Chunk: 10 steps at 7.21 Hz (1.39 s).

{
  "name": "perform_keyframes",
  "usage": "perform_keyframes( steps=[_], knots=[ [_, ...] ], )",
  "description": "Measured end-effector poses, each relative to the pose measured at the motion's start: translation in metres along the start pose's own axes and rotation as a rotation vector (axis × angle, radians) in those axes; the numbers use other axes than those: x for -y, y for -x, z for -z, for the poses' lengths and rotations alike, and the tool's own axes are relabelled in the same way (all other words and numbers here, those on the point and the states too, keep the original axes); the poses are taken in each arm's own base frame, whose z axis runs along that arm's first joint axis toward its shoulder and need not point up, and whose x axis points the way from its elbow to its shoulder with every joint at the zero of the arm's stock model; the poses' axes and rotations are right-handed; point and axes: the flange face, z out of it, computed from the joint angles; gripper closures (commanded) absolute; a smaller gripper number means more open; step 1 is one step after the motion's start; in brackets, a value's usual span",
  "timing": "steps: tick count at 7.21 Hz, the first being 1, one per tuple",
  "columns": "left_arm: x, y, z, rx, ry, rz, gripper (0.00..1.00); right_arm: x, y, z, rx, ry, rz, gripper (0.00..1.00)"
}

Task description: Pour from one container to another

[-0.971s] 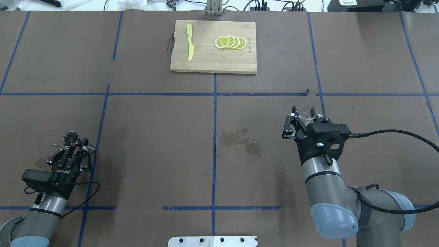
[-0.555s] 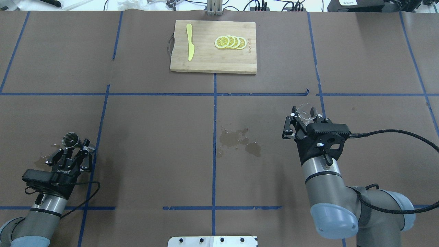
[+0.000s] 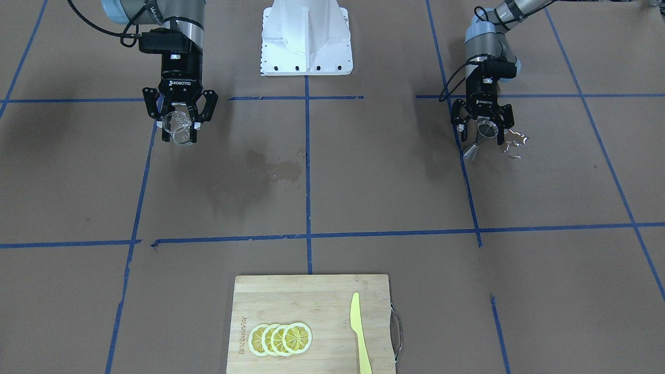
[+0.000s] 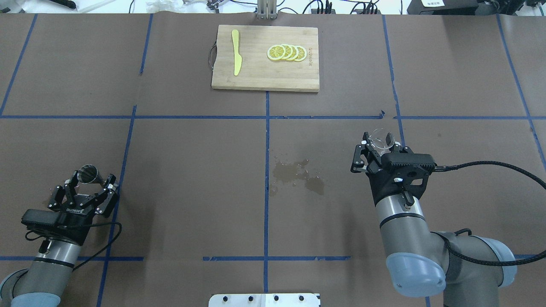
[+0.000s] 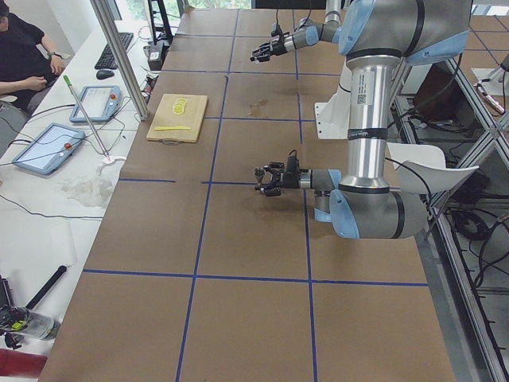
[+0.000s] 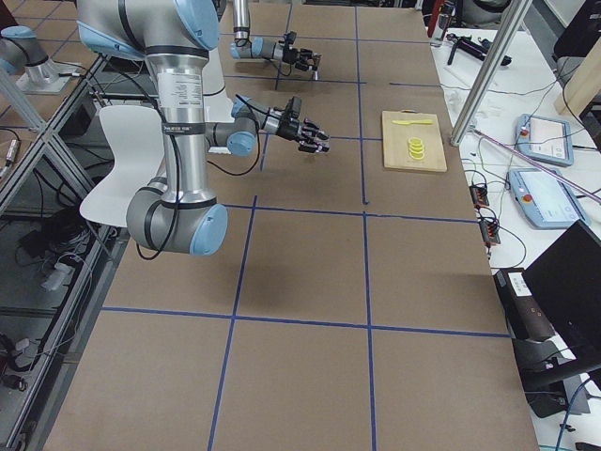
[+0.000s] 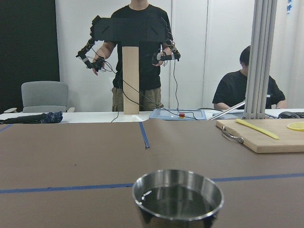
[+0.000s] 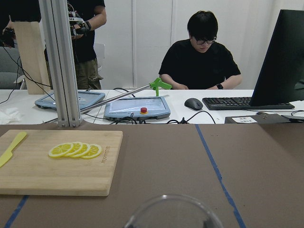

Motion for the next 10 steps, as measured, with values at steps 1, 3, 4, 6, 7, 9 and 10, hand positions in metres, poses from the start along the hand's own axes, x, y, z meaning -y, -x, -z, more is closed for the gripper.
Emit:
perform_keyframes(
  steps=[1,3,4,6,7,9,10],
  knots=[
    [0.009,-0.001,0.0,0.008,-0.023,0.031,0.0,0.0,0.0,0.0,0.0,0.0,0.001,1.0],
    [0.031,-0.009,-0.001,0.01,-0.052,0.08,0.0,0.0,0.0,0.0,0.0,0.0,0.001,1.0],
    [0.041,-0.009,0.001,0.002,-0.064,0.092,0.0,0.0,0.0,0.0,0.0,0.0,0.001,1.0],
    [0.058,0.006,0.007,-0.026,-0.089,0.093,0.0,-0.001,0.0,0.0,-0.001,0.001,0.003,1.0],
    [0.065,0.014,0.01,-0.045,-0.103,0.063,0.01,-0.001,0.0,0.0,-0.001,0.002,0.003,1.0],
    [0.076,0.031,0.009,-0.109,-0.109,-0.019,0.03,-0.002,0.0,0.0,-0.001,0.003,0.005,1.0],
    [0.085,0.041,0.005,-0.165,-0.104,-0.049,0.03,-0.002,0.0,0.0,-0.001,0.003,0.005,1.0]
  ],
)
